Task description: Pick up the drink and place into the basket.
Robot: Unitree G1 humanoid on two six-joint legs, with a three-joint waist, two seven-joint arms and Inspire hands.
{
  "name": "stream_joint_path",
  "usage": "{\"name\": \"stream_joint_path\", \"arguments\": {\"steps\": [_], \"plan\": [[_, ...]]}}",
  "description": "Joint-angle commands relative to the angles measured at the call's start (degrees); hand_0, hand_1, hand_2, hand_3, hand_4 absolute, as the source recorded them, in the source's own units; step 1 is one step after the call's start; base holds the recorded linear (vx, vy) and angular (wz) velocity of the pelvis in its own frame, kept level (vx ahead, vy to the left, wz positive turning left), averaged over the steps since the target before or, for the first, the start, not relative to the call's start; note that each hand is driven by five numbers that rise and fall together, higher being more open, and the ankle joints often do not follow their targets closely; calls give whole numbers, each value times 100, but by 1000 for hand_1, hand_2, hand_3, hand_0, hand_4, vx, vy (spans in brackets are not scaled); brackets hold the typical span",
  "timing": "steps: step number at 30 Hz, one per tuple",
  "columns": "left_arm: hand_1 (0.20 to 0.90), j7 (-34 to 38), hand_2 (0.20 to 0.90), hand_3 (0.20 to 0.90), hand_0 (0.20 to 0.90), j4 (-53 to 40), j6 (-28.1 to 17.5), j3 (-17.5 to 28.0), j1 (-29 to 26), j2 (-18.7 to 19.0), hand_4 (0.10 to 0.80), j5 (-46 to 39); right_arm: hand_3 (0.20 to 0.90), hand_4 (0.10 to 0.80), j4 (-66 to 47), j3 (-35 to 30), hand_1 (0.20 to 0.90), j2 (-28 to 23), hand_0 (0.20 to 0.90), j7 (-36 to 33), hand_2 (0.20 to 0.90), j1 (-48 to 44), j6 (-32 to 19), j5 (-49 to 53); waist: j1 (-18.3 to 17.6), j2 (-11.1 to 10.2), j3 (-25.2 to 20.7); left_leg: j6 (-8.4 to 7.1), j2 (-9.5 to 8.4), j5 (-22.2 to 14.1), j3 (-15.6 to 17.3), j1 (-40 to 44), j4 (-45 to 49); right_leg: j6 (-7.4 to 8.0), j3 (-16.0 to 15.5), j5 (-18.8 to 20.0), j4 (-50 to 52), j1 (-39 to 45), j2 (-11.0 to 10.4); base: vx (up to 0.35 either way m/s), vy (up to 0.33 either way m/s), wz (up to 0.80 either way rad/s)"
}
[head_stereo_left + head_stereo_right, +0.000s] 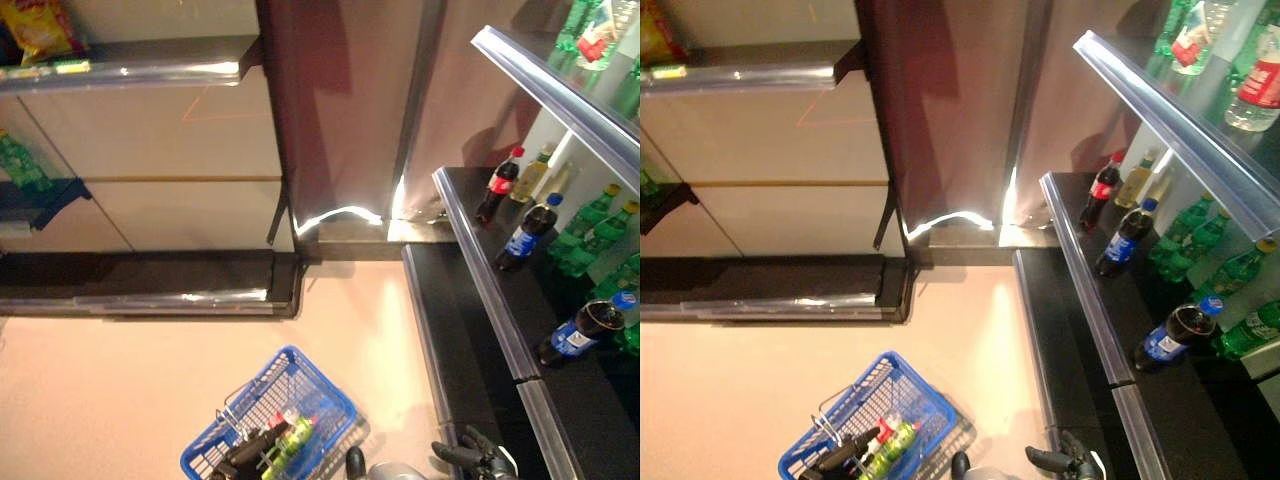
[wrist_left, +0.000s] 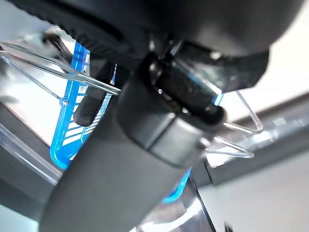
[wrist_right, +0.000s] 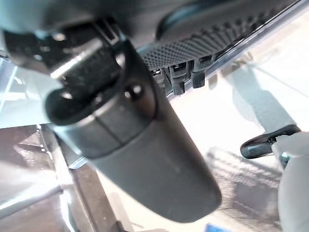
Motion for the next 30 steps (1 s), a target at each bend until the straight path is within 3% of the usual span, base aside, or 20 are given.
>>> {"name": "stream_joint_path", "arguments": {"steps": [1,3,4,5,7,11,17,21,23,25,30], "plan": [[300,-579,300,200,300,-726,-44,-9,-312,167,100,-540,900,800,-15,75,900,-354,900,-12,900,-138,-122,141,141,-166,-67,384,107,802,373,-168,-1978,515,186,-481,271,260,16,343,202,-40],[300,-613,300,200,300,-642,-42,22,-308,167,100,-530,900,800,-4,140,900,-376,900,-43,900,-184,-53,99,241,-118,-29,227,210,1044,136,-106,-3340,596,394,-661,236,507,76,360,224,-47],[300,-613,300,200,300,-642,-42,22,-308,167,100,-530,900,800,-4,140,900,-376,900,-43,900,-184,-53,99,241,-118,-29,227,210,1044,136,-106,-3340,596,394,-661,236,507,76,374,206,-44],[300,-653,300,200,300,-603,-61,71,-260,161,100,-540,900,800,12,153,900,-393,900,-39,900,-182,-36,15,297,-73,-39,118,320,1287,-57,-180,-3821,619,559,-783,260,626,117,348,202,-59],[300,-797,300,200,300,-493,-150,190,-136,119,100,-556,900,800,59,138,900,-420,900,-137,900,-133,25,-176,431,-40,-39,71,287,1441,-423,-423,-3889,667,943,-1057,381,906,97,481,335,-78],[300,-939,300,200,300,-237,-194,239,-225,174,100,-594,900,800,228,-38,900,-441,900,-147,900,64,-17,-411,329,-25,-102,173,195,1189,-182,-332,-3721,862,893,-1190,558,944,-156,325,303,-83],[300,-886,300,200,300,-88,-154,140,-495,349,100,-472,900,800,48,-46,900,-219,900,2,900,394,-272,-267,229,-209,-220,363,39,947,93,-137,-3723,1074,720,-969,545,732,-406,202,201,-45],[300,-744,300,200,300,-52,-227,1,-639,394,100,-350,900,800,-217,114,900,13,900,15,900,335,-240,-93,141,-328,-168,408,83,863,609,-19,-3853,1303,372,-529,391,245,-666,0,118,-45],[300,-598,300,200,300,-146,-361,67,-674,435,100,-460,900,800,-296,223,900,104,900,84,900,196,-184,-206,207,-405,-49,348,148,838,960,112,-3939,1469,-324,-167,205,-33,-926,-188,-15,-125],[300,-513,300,200,300,-282,-394,161,-657,489,100,-492,900,800,-307,310,900,152,900,87,900,82,-88,-254,281,-408,36,327,255,846,1324,203,-4042,1538,-715,-21,221,-183,-1059,-182,-43,-154],[300,-471,300,200,300,-328,-333,198,-670,562,100,-361,900,800,-245,247,900,205,900,2,900,133,-208,76,374,-314,-87,430,361,918,1668,-162,-3904,1447,-851,-201,676,51,-1254,-198,-109,-79]]}}
